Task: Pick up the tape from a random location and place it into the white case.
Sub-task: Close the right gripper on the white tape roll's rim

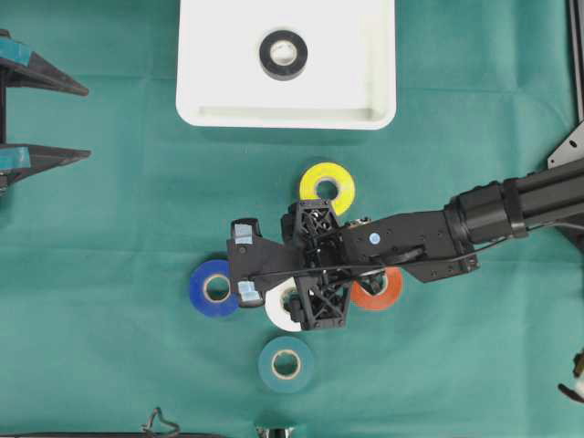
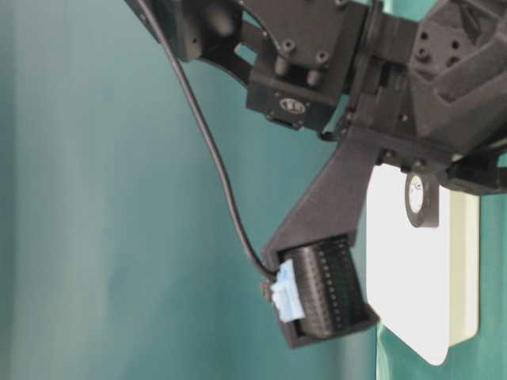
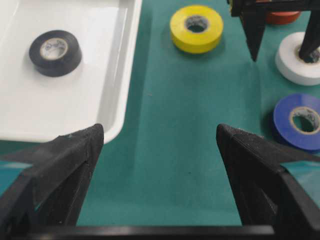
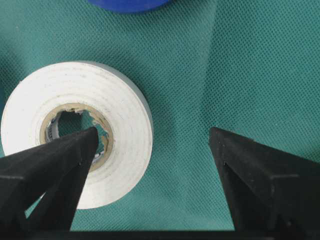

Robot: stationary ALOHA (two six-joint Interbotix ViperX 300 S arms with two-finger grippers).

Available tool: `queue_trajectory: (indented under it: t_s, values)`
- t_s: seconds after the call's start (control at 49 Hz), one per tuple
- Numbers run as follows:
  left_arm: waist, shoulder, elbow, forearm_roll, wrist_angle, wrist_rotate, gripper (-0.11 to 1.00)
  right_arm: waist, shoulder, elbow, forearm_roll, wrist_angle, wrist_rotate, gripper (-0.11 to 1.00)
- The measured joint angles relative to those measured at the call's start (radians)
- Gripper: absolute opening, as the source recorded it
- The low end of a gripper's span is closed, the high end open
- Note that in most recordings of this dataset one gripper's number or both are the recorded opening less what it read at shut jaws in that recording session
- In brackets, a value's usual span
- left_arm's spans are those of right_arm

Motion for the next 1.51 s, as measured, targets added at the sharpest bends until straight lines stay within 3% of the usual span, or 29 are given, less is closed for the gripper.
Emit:
queue_trajectory:
  t_s: [0.734, 0.836, 1.061, 1.509]
  values:
    - [0.0, 0.0, 0.002, 0.002, 0.0, 0.0, 0.96, -0.002, 0.014, 0.0, 0.0, -0.006, 0.002, 0.91]
    - [-0.002, 0.0, 0.002, 0.0, 0.0, 0.0, 0.96, 0.0, 0.017, -0.003, 0.0, -0.006, -0.009, 0.81]
    - [-0.002, 0.0, 0.003, 0.0, 0.0, 0.0, 0.96, 0.0, 0.018, -0.014, -0.006, -0.015, -0.012, 0.31]
    - [-0.002, 0.0, 0.003, 0.002, 0.0, 0.0, 0.96, 0.0, 0.018, -0.015, -0.006, -0.02, -0.015, 0.29]
